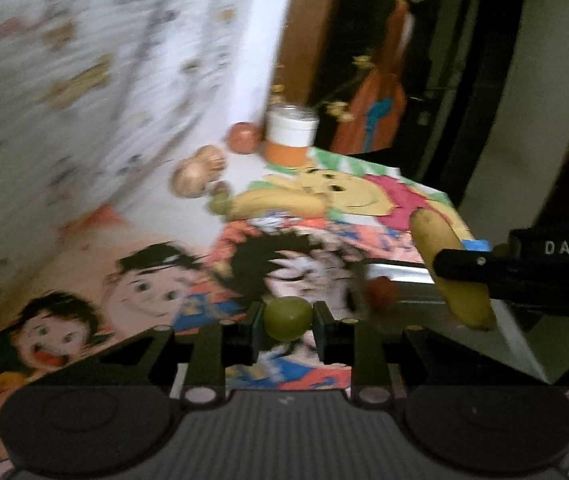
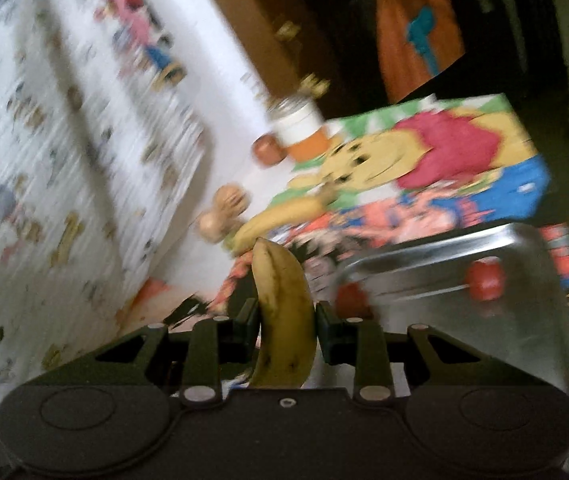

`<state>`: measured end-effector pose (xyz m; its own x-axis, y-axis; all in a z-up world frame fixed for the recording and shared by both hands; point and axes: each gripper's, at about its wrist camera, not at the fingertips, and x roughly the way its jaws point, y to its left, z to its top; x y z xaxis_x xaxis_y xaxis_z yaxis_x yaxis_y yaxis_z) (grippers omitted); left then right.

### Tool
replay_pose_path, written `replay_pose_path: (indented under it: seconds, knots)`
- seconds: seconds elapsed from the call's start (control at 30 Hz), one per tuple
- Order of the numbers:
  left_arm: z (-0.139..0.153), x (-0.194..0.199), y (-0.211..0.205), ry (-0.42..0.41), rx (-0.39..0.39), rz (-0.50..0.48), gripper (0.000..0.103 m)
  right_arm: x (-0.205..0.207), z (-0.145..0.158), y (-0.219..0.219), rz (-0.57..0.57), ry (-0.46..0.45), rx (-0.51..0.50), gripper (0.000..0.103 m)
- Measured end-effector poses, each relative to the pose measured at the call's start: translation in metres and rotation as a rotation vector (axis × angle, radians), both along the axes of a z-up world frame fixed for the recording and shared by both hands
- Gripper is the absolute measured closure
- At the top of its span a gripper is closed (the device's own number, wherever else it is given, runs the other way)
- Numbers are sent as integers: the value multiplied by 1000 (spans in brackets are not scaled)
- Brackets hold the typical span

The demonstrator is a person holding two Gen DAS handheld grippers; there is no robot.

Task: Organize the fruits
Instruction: 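Lower the grape into the tray and open the left gripper while the right releases the banana there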

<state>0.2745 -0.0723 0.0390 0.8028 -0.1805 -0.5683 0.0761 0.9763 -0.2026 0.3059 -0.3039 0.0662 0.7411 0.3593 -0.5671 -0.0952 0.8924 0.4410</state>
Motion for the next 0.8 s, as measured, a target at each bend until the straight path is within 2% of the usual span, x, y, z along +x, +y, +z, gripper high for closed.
replay_pose_path:
  seconds: [0.17, 0.37, 0.6, 0.8]
  knots:
    - [-4, 12, -40, -5, 5, -119, 74, -15, -4, -42, -104, 7, -37, 71]
    - [-21, 27, -74, 24, 29, -216, 74, -22, -28, -79, -194, 64, -76, 71]
    - [-33, 37, -93, 20, 85, -273, 74, -18, -51, -87, -223, 108, -86, 71]
    - [-41, 42, -99, 42, 112, -287, 74, -16, -58, -83, -222, 125, -113, 71]
